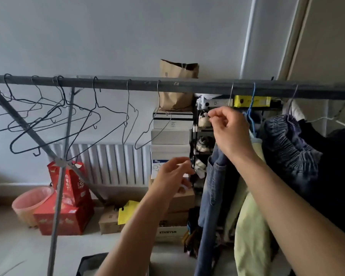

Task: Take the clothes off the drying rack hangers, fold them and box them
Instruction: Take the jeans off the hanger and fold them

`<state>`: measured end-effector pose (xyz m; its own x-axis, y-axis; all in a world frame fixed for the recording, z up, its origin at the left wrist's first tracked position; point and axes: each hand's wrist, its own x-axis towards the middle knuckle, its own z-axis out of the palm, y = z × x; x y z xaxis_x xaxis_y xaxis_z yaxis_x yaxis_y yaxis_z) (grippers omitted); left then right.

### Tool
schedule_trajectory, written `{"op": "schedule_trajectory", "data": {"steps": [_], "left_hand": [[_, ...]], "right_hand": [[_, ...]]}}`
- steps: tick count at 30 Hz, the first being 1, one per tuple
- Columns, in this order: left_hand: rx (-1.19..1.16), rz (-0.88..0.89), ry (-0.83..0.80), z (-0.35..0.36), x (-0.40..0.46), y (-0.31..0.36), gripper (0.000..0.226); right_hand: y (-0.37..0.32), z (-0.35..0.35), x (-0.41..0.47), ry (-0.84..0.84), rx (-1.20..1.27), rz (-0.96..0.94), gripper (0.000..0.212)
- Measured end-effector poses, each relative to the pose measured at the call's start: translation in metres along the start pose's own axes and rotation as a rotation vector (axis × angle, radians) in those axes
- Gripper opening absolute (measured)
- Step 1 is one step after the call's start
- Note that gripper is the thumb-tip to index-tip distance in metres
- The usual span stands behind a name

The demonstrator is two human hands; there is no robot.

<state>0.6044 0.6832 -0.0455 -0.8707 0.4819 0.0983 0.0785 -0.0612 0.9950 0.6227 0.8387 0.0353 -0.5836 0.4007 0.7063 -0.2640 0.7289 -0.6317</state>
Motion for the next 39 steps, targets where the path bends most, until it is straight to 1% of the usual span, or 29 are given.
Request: {"op": "schedule_trajectory", "data": {"steps": [1,3,5,7,8,11,14,15,17,19,21,23,25,26,28,29,31,34,37,39], "left_hand": [[0.018,0.009,-0.022,0.003,0.006,0.006,0.014],[0.07,0.041,-0.066,0.011,0.021,0.018,0.019],[0.148,0.084,-0.098,0.02,0.036,0.031,0.031],[0.22,0.131,-0.126,0.03,0.049,0.041,0.038],[0.241,0.153,-0.14,0.034,0.055,0.045,0.041],[0.256,0.171,-0.17,0.043,0.071,0.053,0.046],[0.29,0.176,-0.184,0.047,0.083,0.056,0.05],[0.298,0.188,-0.183,0.048,0.085,0.057,0.051],[0.323,0.217,-0.176,0.047,0.089,0.057,0.052],[0.344,0.243,-0.183,0.045,0.092,0.057,0.05],[0.34,0.278,-0.186,0.041,0.093,0.058,0.051],[0.337,0.334,-0.169,0.036,0.089,0.061,0.048],[0.41,0.372,-0.15,0.028,0.083,0.066,0.046],[0.47,0.364,-0.147,0.023,0.08,0.067,0.046],[0.598,0.295,-0.168,0.011,0.072,0.071,0.044],[0.636,0.257,-0.192,0.006,0.068,0.072,0.039],[0.639,0.22,-0.244,-0.003,0.06,0.071,0.026],[0.624,0.244,-0.273,-0.012,0.051,0.064,0.018],[0.623,0.29,-0.277,-0.02,0.043,0.055,0.019],[0.666,0.33,-0.272,-0.025,0.038,0.051,0.024]], "right_hand": [[0.008,-0.003,0.012,0.039,-0.056,0.027,0.021],[0.025,-0.006,0.031,0.045,-0.162,0.151,0.023],[0.038,-0.005,0.042,-0.022,-0.226,0.306,0.017],[0.046,-0.003,0.048,-0.068,-0.251,0.416,0.027],[0.049,-0.001,0.051,-0.084,-0.249,0.463,0.028],[0.048,0.001,0.056,-0.109,-0.201,0.579,0.006],[0.05,0.002,0.06,-0.081,-0.052,0.664,0.018],[0.049,0.003,0.061,-0.069,-0.016,0.678,0.016],[0.049,0.007,0.062,-0.057,0.041,0.692,0.003],[0.047,0.011,0.063,-0.056,0.084,0.696,0.008],[0.044,0.014,0.065,-0.062,0.134,0.672,0.003],[0.038,0.015,0.064,-0.067,0.217,0.65,0.004],[0.031,0.015,0.06,-0.081,0.29,0.631,0.005],[0.029,0.016,0.056,-0.097,0.323,0.622,0.005],[0.024,0.019,0.047,-0.128,0.37,0.599,0.006],[0.023,0.021,0.041,-0.144,0.386,0.586,0.006],[0.022,0.027,0.031,-0.168,0.391,0.571,0.006],[0.024,0.037,0.021,-0.176,0.354,0.578,0.01],[0.025,0.045,0.013,-0.195,0.385,0.611,0.012],[0.026,0.049,0.008,-0.214,0.415,0.618,0.011]]}}
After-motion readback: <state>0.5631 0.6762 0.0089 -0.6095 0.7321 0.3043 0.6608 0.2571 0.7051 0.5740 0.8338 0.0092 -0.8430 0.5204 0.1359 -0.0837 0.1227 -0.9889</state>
